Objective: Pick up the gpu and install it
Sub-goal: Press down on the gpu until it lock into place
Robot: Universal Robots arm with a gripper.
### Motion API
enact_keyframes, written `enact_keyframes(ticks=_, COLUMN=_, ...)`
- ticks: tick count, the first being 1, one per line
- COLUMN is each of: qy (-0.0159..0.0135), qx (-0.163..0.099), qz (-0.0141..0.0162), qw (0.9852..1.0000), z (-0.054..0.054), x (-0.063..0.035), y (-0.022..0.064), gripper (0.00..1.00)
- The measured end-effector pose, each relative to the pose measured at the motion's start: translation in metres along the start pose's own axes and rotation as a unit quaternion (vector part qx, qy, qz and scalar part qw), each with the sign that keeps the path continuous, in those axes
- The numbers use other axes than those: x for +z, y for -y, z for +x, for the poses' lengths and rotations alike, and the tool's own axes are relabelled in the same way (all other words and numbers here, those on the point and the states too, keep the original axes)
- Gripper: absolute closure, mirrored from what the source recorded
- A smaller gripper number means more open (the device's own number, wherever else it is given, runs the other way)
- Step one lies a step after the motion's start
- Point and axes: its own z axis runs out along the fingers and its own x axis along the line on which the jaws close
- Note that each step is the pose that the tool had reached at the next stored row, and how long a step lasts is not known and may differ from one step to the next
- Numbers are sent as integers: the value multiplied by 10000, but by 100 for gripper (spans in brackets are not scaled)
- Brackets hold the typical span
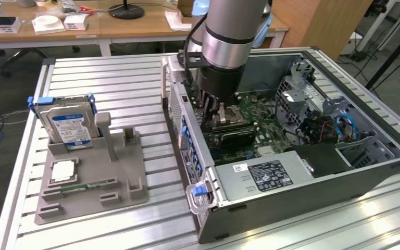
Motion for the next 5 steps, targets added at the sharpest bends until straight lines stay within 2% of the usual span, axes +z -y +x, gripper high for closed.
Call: enact_keyframes(ticks=5, qy=-1, qx=3, qz=0, qw=10000, z=0, x=0, y=0, gripper=89)
